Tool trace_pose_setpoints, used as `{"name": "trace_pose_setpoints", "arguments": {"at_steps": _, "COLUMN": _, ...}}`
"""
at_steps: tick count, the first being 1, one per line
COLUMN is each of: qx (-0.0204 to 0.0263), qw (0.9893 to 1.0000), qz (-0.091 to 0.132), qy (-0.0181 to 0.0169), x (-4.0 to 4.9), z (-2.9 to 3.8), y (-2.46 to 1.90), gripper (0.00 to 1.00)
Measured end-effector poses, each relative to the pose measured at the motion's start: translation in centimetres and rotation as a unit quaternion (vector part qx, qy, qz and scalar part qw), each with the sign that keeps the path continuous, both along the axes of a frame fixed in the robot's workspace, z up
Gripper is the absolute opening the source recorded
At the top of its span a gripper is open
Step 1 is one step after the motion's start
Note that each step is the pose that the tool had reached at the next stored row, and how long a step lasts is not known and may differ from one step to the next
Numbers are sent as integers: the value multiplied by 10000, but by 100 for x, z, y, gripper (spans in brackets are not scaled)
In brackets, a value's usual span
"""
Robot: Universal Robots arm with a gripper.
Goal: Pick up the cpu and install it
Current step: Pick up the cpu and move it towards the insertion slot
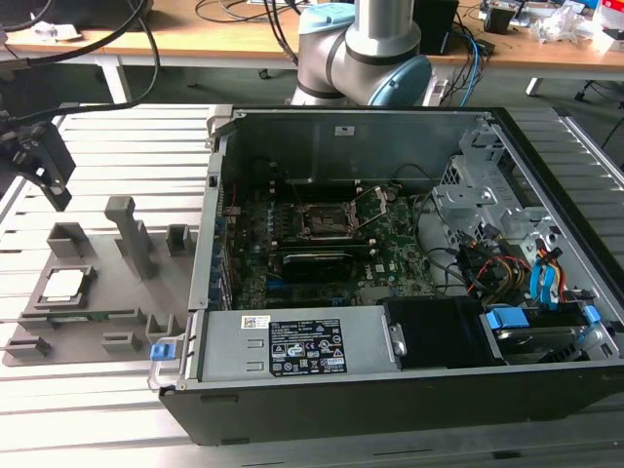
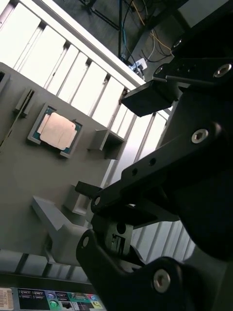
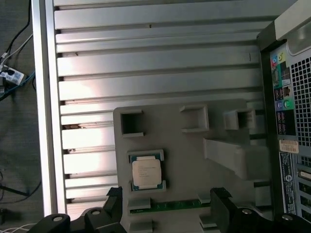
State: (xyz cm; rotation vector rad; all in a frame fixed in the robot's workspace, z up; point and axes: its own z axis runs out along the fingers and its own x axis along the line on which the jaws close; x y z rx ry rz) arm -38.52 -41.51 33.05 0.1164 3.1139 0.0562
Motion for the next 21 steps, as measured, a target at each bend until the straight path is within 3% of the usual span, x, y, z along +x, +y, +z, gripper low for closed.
{"name": "trace_pose_setpoints", "arguments": {"at_steps": 21, "qx": 0, "qw": 10000, "qz": 0, "qy": 0, "x": 0, "z": -300, "y": 0, "gripper": 81}}
